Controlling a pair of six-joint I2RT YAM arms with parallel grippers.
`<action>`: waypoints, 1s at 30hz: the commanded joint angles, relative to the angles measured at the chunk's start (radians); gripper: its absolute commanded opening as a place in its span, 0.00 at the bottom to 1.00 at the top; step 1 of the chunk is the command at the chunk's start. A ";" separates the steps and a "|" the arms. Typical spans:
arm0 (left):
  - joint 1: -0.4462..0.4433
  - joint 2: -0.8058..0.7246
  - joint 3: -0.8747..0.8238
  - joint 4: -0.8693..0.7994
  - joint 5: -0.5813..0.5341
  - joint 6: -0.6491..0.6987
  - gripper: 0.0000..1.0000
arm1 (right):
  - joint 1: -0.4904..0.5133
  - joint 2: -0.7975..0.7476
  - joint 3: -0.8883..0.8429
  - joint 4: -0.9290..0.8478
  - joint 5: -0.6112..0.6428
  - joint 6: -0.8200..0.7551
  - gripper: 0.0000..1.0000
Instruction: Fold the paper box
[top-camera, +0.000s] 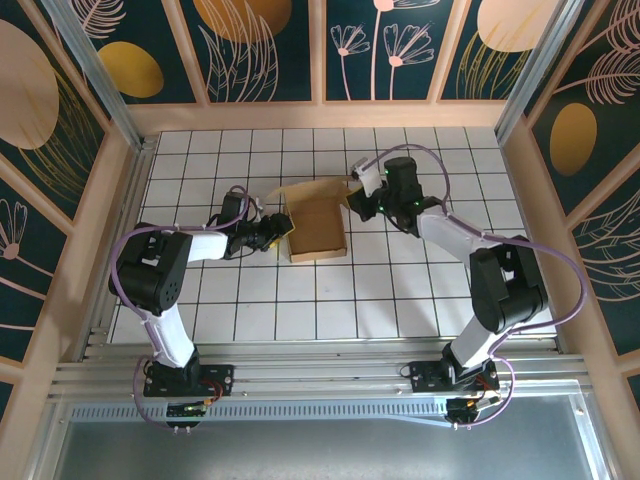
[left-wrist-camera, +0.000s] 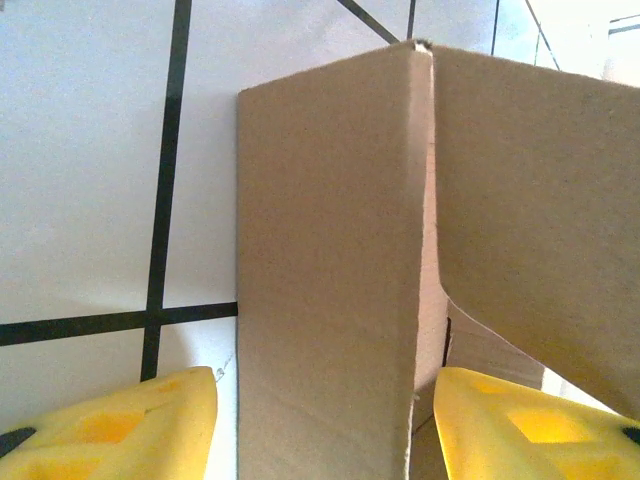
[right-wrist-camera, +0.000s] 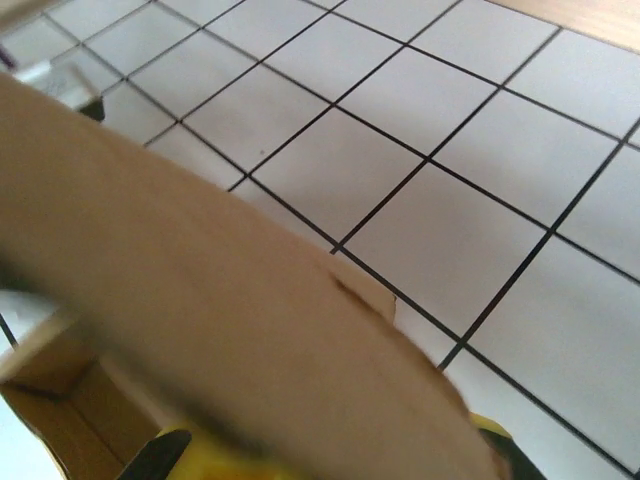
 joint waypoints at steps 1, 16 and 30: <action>0.004 0.013 0.002 0.034 -0.006 -0.018 0.53 | 0.033 0.034 0.063 -0.079 0.040 0.255 0.14; 0.004 0.008 0.030 -0.035 -0.041 0.012 0.23 | 0.186 0.134 0.103 -0.173 0.203 0.374 0.15; 0.003 -0.007 0.113 -0.207 -0.162 0.078 0.24 | 0.161 0.158 0.166 -0.198 -0.003 0.754 0.15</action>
